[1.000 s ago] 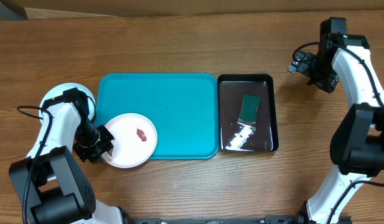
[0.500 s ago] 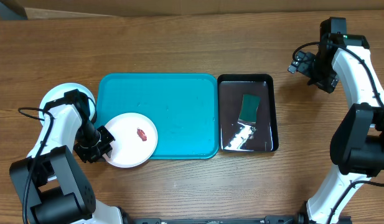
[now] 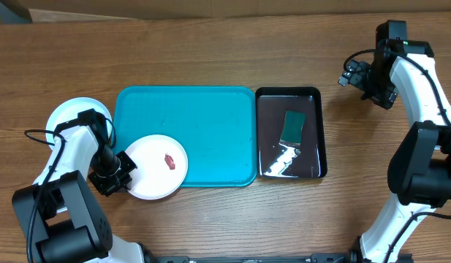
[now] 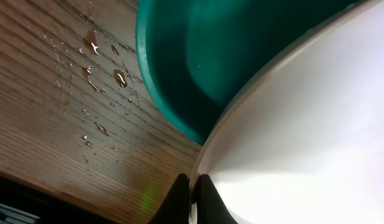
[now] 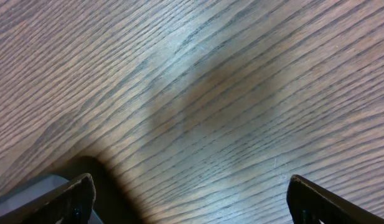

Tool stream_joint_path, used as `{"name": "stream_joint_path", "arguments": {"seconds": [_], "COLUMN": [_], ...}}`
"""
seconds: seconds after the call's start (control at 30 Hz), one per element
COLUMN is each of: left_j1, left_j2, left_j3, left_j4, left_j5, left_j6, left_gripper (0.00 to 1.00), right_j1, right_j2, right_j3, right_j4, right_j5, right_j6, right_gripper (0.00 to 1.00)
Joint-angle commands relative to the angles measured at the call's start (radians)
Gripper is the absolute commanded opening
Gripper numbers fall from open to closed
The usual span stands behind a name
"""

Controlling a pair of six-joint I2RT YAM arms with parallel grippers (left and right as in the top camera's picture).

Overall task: Clean dirty plates on tray and stack at the side
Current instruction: 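Move the left gripper to the lower white plate and pinch its rim, then drag the white plate toward the teal tray's center with the left gripper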

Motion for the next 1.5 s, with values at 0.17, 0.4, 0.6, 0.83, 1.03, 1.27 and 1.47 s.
{"name": "stream_joint_path", "arguments": {"seconds": [0.17, 0.4, 0.6, 0.83, 1.03, 1.27, 1.47], "left_j1": [-0.002, -0.044, -0.151, -0.293, -0.364, -0.402, -0.399], "left_j2": [-0.006, -0.006, -0.006, 0.007, 0.031, 0.061, 0.069], "left_j3": [0.055, 0.121, 0.121, 0.120, 0.119, 0.116, 0.116], "left_j4": [0.014, 0.111, 0.244, 0.341, 0.364, 0.367, 0.463], "left_j5": [0.137, 0.211, 0.211, 0.171, 0.112, 0.071, 0.070], "left_j6": [0.096, 0.148, 0.099, 0.028, -0.004, -0.003, 0.167], "left_gripper": [0.04, 0.04, 0.04, 0.04, 0.04, 0.08, 0.51], "right_j1": [0.003, 0.003, 0.003, 0.003, 0.003, 0.003, 0.003], "right_j2": [-0.023, -0.023, -0.023, -0.023, -0.023, -0.023, -0.023], "right_j3": [0.014, 0.014, 0.014, 0.014, 0.014, 0.014, 0.014], "right_j4": [0.003, 0.003, 0.003, 0.003, 0.003, 0.003, 0.003], "right_j5": [-0.002, -0.002, -0.002, -0.002, -0.002, -0.002, -0.002], "right_j6": [-0.003, -0.003, -0.003, -0.003, -0.003, -0.003, -0.003], "right_gripper": [1.00, 1.00, 1.00, 1.00, 1.00, 1.00, 1.00]}}
